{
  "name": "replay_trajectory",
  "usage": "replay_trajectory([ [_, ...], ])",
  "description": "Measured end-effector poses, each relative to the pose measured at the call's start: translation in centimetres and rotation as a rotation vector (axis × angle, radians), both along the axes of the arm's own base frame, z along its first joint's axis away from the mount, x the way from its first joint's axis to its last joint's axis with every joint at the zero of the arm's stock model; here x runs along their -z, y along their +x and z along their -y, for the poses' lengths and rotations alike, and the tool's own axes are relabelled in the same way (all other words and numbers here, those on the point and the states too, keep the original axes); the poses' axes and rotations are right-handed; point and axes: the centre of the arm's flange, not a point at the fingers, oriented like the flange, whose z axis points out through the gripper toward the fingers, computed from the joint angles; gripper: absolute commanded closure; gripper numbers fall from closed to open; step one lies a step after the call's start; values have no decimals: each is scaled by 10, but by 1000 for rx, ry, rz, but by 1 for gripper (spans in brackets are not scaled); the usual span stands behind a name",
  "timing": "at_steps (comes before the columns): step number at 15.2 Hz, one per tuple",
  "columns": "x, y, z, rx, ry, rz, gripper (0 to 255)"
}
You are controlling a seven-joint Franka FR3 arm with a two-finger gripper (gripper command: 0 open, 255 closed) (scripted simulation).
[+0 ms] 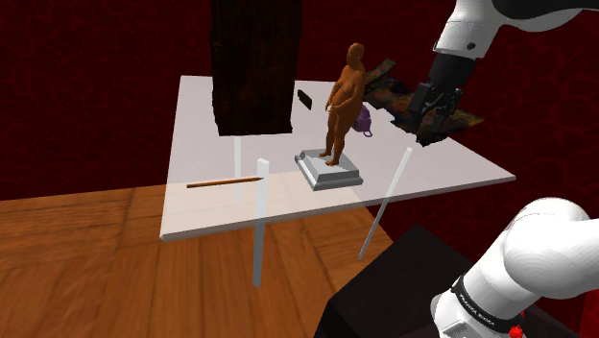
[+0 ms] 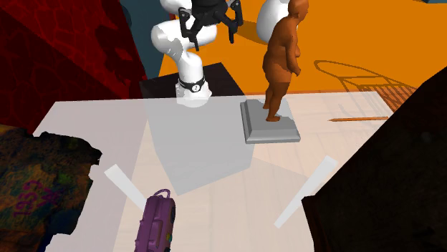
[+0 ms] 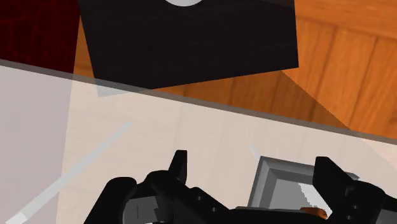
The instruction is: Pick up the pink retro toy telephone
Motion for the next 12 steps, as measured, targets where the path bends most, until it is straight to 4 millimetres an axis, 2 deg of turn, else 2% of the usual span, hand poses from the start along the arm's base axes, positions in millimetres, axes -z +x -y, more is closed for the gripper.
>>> replay_trajectory([
  [2, 1, 6, 3, 3, -1, 0, 0],
  [5, 5, 31, 15, 18, -6, 0, 0],
  [12, 26, 111, 65, 60, -21, -2, 0],
])
